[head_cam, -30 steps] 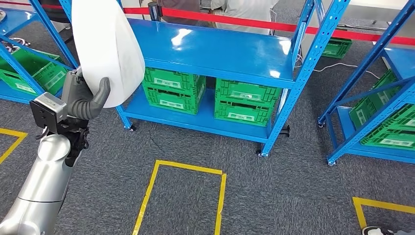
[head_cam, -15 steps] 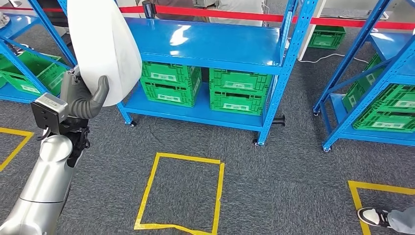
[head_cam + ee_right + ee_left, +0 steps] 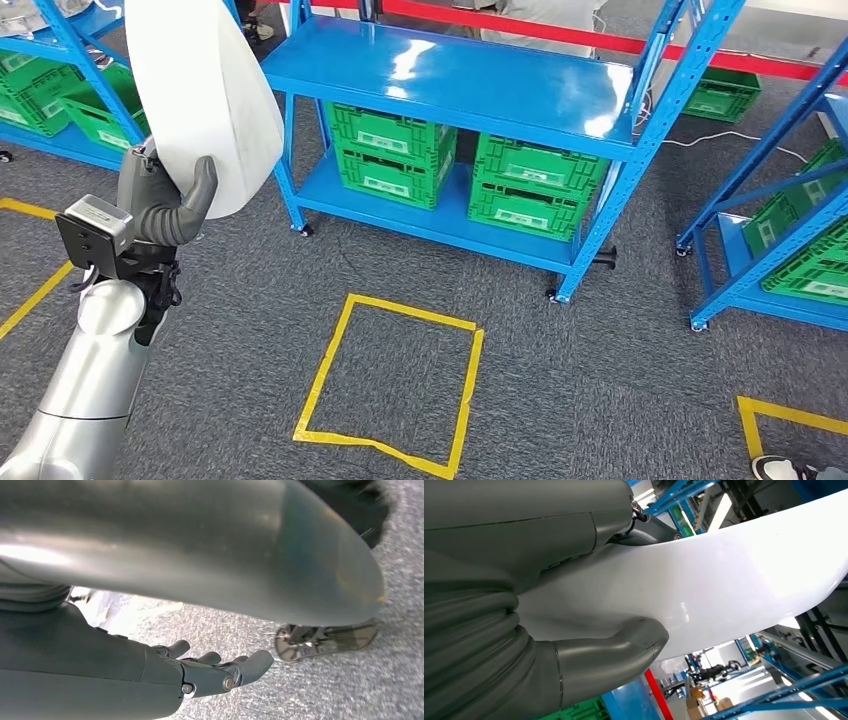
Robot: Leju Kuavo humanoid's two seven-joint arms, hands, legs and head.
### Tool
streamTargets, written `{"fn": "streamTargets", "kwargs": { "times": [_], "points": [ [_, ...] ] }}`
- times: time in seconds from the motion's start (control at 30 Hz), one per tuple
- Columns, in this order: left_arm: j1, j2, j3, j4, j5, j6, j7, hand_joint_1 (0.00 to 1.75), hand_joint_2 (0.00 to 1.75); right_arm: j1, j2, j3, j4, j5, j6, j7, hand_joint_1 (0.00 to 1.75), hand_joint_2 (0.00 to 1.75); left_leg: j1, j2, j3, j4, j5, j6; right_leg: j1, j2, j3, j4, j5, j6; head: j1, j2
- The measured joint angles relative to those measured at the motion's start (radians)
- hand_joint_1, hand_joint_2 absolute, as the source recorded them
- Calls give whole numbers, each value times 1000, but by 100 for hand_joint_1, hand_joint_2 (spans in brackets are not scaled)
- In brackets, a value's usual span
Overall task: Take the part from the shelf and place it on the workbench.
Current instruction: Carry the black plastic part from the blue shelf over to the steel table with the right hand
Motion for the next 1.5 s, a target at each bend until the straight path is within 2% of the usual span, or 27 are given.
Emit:
{"fn": "streamTargets", "kwargs": {
  "times": [0.07, 0.13, 0.17, 0.2, 0.27, 0.33, 0.4, 0.47, 0.5, 0.57, 0.63, 0.7, 0.77, 0.83, 0.87, 0.93, 1.0, 1.07, 1.13, 1.17, 1.23, 1.3, 1.33, 1.37, 1.4, 1.43, 1.5],
  "points": [
    [10, 0, 1, 0, 0, 0, 0, 175, 175, 1, 0, 0, 0, 0, 1, 0, 0, 0, -2, -23, -9, 4, 5, -1, 1, 4, -15, 35, 5, -5, 1, 0],
    [14, 0, 3, -4, 0, 1, -1, 175, 175, 1, 0, 0, 0, 0, 2, 0, 0, 0, -3, -47, -13, 8, 8, -4, 3, 25, 45, -81, 72, -18, 1, 0],
    [14, 0, 5, -8, 0, 2, -1, 175, 175, 1, -2, 0, 0, 0, 3, 0, 0, 0, -4, -57, -15, 10, 9, -7, 3, 52, 82, -153, 99, -27, 1, 0],
    [15, 0, 6, -12, 0, 3, -1, 175, 175, 2, -3, 0, 0, 0, 3, 0, 0, 0, -3, -68, -19, 12, 11, -11, 4, 72, 109, -208, 116, -32, 2, 0],
    [20, 0, 7, -22, -1, 4, 0, 175, 175, 2, -5, 0, 0, -2, 2, 1, 0, 0, 2, -88, -27, 11, 17, -24, 7, 89, 125, -247, 120, -37, 3, 0],
    [28, 0, 7, -37, -2, 4, 1, 175, 175, 2, -2, 0, 0, -5, -2, 3, 0, 0, 4, -100, -33, 8, 23, -38, 6, 63, 126, -257, 128, -41, 4, 0],
    [31, 0, 7, -50, -4, 4, 0, 175, 175, 3, 0, 0, 0, -9, -6, 5, 0, 0, 1, -61, -54, 47, -4, -49, 0, 37, 130, -269, 135, -51, 0, 0],
    [34, -2, 6, -56, -5, 4, 0, 175, 175, 6, 1, 0, 0, -14, -9, 5, 0, 0, 2, -10, -107, 164, -69, -60, -2, 10, 130, -272, 137, -57, -5, 0],
    [36, -2, 6, -57, -6, 3, 0, 175, 175, 7, 2, 0, 0, -16, -11, 4, 0, 0, 5, -1, -136, 229, -98, -66, -2, -4, 129, -272, 137, -57, -6, 0],
    [41, -3, 6, -58, -6, 0, 0, 175, 175, 11, 2, 0, 0, -18, -12, 1, 0, 0, 9, 6, -154, 280, -105, -73, -2, -31, 127, -269, 136, -57, -6, 0],
    [42, -2, 6, -60, -3, -4, -1, 175, 175, 11, 3, 0, 0, -18, -12, -2, 0, 0, 12, 24, -94, 179, -49, -76, -3, -56, 128, -265, 132, -53, -6, 0],
    [42, 0, 6, -64, 1, -6, -4, 175, 175, 11, 3, 0, 0, -16, -10, -7, 0, 0, 7, 60, -23, 47, -8, -66, 1, -77, 128, -259, 127, -44, -6, 0],
    [47, 4, 6, -70, 5, -6, -8, 175, 175, 12, 3, 0, 0, -13, -9, -11, 0, 0, 0, 69, -3, 3, -4, -50, 6, -95, 129, -255, 123, -35, -6, 0],
    [57, 11, 7, -77, 9, -6, -11, 175, 175, 12, 3, 0, 0, -7, -8, -12, 0, 0, -1, 45, -7, 4, 1, -35, 6, -113, 131, -255, 122, -25, -5, 0],
    [63, 14, 8, -81, 11, -6, -12, 175, 175, 12, 3, 0, 0, -5, -8, -12, 0, 0, 0, 35, -8, 2, 4, -29, 4, -108, 131, -250, 116, -18, -5, 0],
    [70, 18, 9, -89, 16, -6, -16, 175, 175, 12, 3, 0, 0, -3, -7, -12, 0, 0, 5, 17, -10, -3, 11, -17, -2, -63, 109, -194, 76, -8, -3, 0],
    [74, 19, 10, -92, 23, -8, -18, 175, 175, 15, 2, 0, 0, -3, -6, -12, 0, 0, 7, -2, -16, -3, 15, -11, -5, -11, 51, -66, 8, -3, 0, 0],
    [80, 23, 10, -92, 33, -12, -18, 175, 175, 18, 2, 0, 0, -1, -4, -13, 0, 0, 7, -27, -22, 1, 17, -9, -5, 2, 3, 33, -23, -2, 1, 0],
    [85, 32, 15, -92, 45, -14, -19, 175, 175, 19, 0, 0, 0, 2, 0, -13, 0, 0, 8, -53, -26, 7, 18, -12, -6, 8, 20, -7, 19, -5, 1, 0],
    [85, 37, 18, -92, 50, -14, -20, 175, 175, 19, -1, 0, 0, 3, 1, -14, 0, 0, 9, -66, -27, 11, 18, -15, -8, 21, 52, -73, 57, -7, 2, 0],
    [85, 43, 25, -92, 56, -14, -23, 175, 175, 20, -3, 0, 0, 6, 3, -14, 0, 0, 8, -92, -35, 19, 18, -27, -12, 67, 108, -192, 101, -12, 1, 0],
    [87, 46, 26, -92, 58, -13, -25, 175, 175, 20, -3, 1, 0, 9, 3, -14, 0, 0, 10, -116, -43, 20, 23, -44, -11, 84, 123, -228, 103, -20, 1, 0],
    [88, 48, 27, -93, 58, -12, -25, 175, 175, 19, -3, 1, 0, 10, 3, -14, 0, 0, 13, -129, -46, 16, 27, -52, -10, 71, 122, -230, 106, -26, 1, 0],
    [91, 49, 28, -94, 59, -11, -26, 175, 175, 18, -3, 2, 0, 12, 4, -14, 0, 0, 14, -125, -49, 15, 30, -59, -10, 57, 124, -234, 110, -35, 1, 0],
    [93, 52, 30, -96, 59, -9, -26, 175, 175, 17, -4, 3, 0, 13, 4, -14, 0, 0, 13, -104, -56, 23, 24, -64, -10, 43, 125, -238, 114, -44, -2, 0],
    [95, 55, 32, -97, 59, -7, -26, 175, 175, 17, -4, 3, 0, 14, 4, -14, 0, 0, 11, -73, -69, 49, 8, -68, -11, 30, 127, -243, 117, -51, -5, 0],
    [96, 58, 34, -97, 59, -6, -26, 175, 175, 20, -4, 4, 0, 15, 5, -14, 0, 0, 9, -9, -121, 162, -53, -74, -8, 3, 126, -245, 118, -60, -12, 0]
  ]
}}
